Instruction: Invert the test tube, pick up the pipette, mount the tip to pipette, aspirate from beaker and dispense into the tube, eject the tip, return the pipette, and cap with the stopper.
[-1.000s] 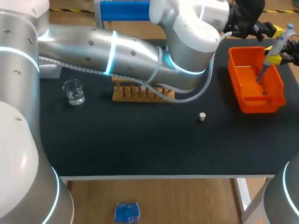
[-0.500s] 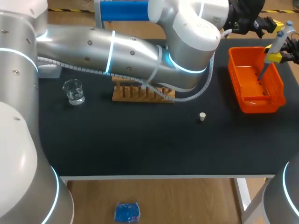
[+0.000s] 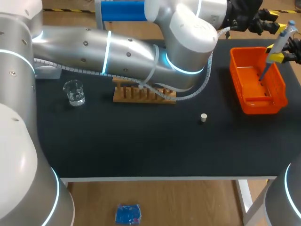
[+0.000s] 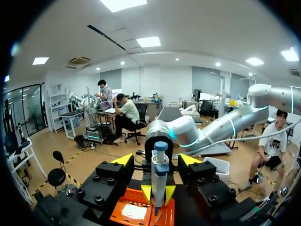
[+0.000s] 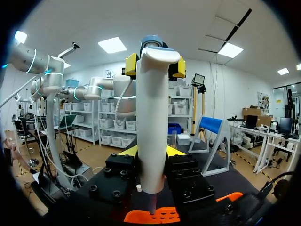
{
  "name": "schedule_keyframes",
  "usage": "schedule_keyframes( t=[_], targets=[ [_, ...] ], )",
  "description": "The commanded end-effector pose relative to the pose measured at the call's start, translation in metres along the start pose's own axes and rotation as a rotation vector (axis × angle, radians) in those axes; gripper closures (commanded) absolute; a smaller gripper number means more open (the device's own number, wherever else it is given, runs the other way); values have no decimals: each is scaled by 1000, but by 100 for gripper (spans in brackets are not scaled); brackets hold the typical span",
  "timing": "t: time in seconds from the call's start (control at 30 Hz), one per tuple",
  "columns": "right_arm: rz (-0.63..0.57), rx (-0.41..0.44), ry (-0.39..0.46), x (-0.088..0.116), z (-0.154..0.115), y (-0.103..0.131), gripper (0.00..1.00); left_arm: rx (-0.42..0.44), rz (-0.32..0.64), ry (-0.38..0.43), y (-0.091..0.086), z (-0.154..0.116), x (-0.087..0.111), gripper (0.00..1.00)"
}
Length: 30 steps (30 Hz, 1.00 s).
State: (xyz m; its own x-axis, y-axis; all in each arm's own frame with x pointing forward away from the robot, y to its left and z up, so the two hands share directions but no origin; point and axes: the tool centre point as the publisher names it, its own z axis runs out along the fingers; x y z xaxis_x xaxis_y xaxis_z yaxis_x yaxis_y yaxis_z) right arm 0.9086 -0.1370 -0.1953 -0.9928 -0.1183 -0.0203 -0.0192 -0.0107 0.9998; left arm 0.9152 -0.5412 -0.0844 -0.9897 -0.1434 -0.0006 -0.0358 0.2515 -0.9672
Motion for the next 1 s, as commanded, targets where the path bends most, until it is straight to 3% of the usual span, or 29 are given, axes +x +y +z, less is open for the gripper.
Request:
schedule_keyframes(
  t=[0.03,0.33,0.67,0.83,1.0],
  targets=[
    [0,2,4,-1,-1,1,100,-21,-7,-7,0,-17,4,0],
    [0,2,4,-1,-1,1,100,-26,-29,-15,16,-56,9,0],
    [0,2,4,-1,-1,1,100,5,-87,-43,49,-93,23,0],
    [0,2,4,-1,-1,1,100,83,-56,48,63,-100,31,0],
    [0,2,4,-1,-1,1,100,94,-59,124,74,-103,39,0]
  ],
)
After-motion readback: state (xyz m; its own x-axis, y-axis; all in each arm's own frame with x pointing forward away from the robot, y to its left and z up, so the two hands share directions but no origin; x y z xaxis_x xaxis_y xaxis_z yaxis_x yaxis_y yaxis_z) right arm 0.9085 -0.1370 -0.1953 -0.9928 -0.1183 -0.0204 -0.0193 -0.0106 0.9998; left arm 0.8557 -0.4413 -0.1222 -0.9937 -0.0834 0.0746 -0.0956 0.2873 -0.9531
